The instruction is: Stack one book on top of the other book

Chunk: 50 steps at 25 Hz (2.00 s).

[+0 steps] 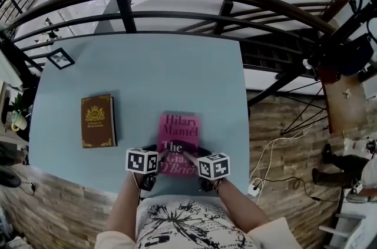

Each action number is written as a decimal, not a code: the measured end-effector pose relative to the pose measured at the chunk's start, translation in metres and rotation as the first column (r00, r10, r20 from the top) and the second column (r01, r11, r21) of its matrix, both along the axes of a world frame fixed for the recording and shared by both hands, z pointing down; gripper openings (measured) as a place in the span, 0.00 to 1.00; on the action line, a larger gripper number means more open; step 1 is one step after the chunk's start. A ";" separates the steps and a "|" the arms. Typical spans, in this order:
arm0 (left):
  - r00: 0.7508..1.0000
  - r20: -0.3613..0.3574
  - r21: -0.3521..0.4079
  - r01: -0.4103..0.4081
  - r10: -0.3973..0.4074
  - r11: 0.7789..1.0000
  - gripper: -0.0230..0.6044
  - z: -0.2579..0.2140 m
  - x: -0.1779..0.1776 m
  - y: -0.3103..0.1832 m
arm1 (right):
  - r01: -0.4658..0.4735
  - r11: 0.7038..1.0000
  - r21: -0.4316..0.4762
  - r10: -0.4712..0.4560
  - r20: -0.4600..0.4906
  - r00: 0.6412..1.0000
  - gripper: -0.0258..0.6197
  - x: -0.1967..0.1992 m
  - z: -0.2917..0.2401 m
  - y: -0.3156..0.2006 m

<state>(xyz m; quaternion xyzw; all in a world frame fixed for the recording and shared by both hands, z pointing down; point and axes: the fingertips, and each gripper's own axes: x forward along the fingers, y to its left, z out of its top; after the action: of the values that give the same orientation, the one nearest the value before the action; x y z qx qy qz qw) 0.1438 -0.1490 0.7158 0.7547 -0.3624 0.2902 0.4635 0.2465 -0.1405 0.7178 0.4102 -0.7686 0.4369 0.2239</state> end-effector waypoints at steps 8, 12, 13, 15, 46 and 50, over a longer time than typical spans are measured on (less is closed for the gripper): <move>1.000 -0.024 0.013 0.019 -0.018 1.000 0.35 0.000 0.001 0.002 | -0.030 0.999 -0.028 0.029 -0.018 0.999 0.41 -0.001 0.001 0.001; 1.000 0.002 -0.008 0.021 -0.021 1.000 0.34 -0.001 -0.001 0.009 | -0.044 0.997 -0.069 0.041 -0.045 0.998 0.40 -0.001 0.000 0.003; 1.000 -0.002 -0.005 0.023 -0.023 1.000 0.34 -0.004 -0.001 0.010 | -0.052 0.996 -0.069 0.049 -0.045 0.998 0.39 -0.001 -0.002 0.004; 0.999 -0.018 0.021 0.032 -0.032 0.999 0.34 -0.012 -0.004 0.009 | -0.070 0.996 -0.052 0.069 -0.035 0.997 0.37 -0.002 -0.011 0.001; 0.987 0.021 0.194 0.150 -0.157 0.969 0.34 -0.114 -0.330 -0.071 | 0.004 1.000 0.010 -0.005 0.048 0.999 0.36 -0.325 -0.099 -0.097; 0.985 0.016 0.165 0.167 -0.171 0.972 0.34 -0.102 -0.356 -0.077 | 0.012 1.000 -0.024 -0.011 0.030 0.999 0.36 -0.350 -0.088 -0.104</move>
<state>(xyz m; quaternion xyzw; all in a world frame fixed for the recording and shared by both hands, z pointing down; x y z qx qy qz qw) -0.2121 -0.2265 0.6137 0.7522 -0.4548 0.2301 0.4176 -0.1030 -0.2446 0.6301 0.3964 -0.7689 0.4507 0.2200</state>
